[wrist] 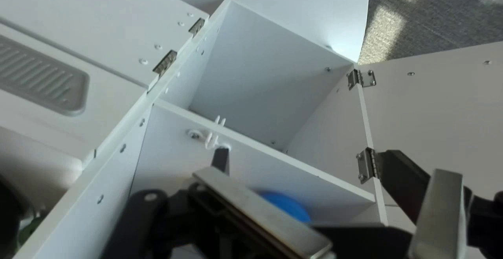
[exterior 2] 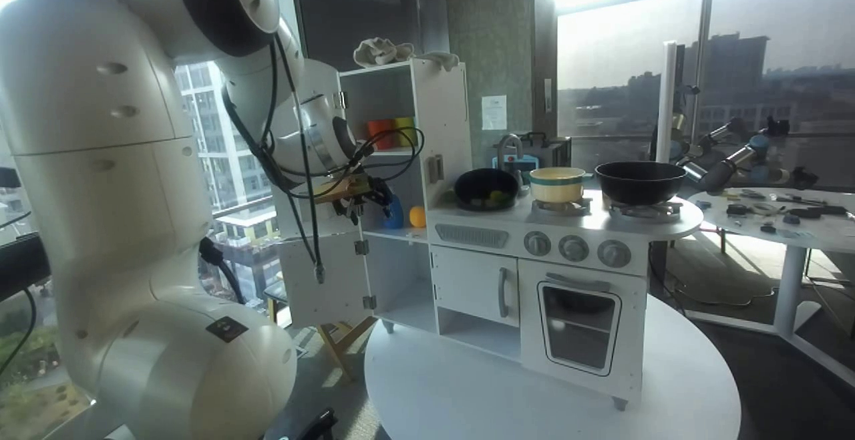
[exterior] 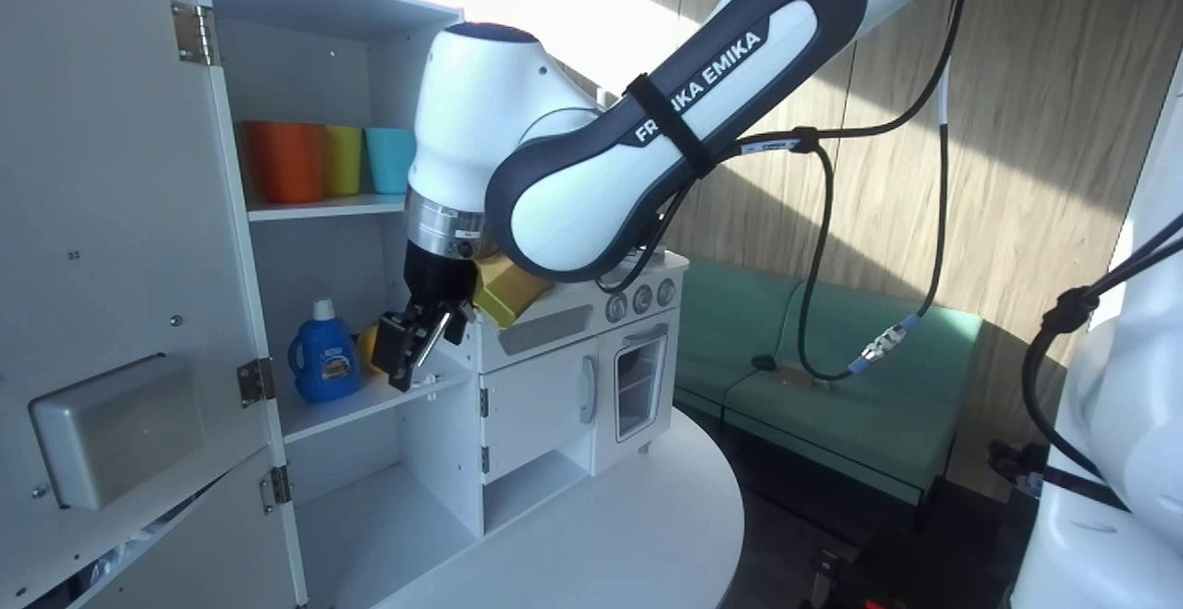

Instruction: Firstly, shift the bottle to the plastic pot, then the yellow and brown toys to the bowl

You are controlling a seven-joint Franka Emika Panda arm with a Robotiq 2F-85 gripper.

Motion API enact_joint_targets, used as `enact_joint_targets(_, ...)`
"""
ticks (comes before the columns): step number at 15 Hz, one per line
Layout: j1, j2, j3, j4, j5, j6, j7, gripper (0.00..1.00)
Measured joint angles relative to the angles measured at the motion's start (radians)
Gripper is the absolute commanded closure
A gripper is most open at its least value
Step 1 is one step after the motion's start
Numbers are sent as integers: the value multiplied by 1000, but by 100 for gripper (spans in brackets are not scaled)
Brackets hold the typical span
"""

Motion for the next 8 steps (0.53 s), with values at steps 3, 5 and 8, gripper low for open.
enact_joint_targets(3, -5, 38, -6, 22, -181, 145, 166, 0)
enact_joint_targets(5, -3, 40, -6, 19, -301, 234, 292, 0)
enact_joint_targets(8, 4, 40, 4, 1, -359, 319, 366, 0)
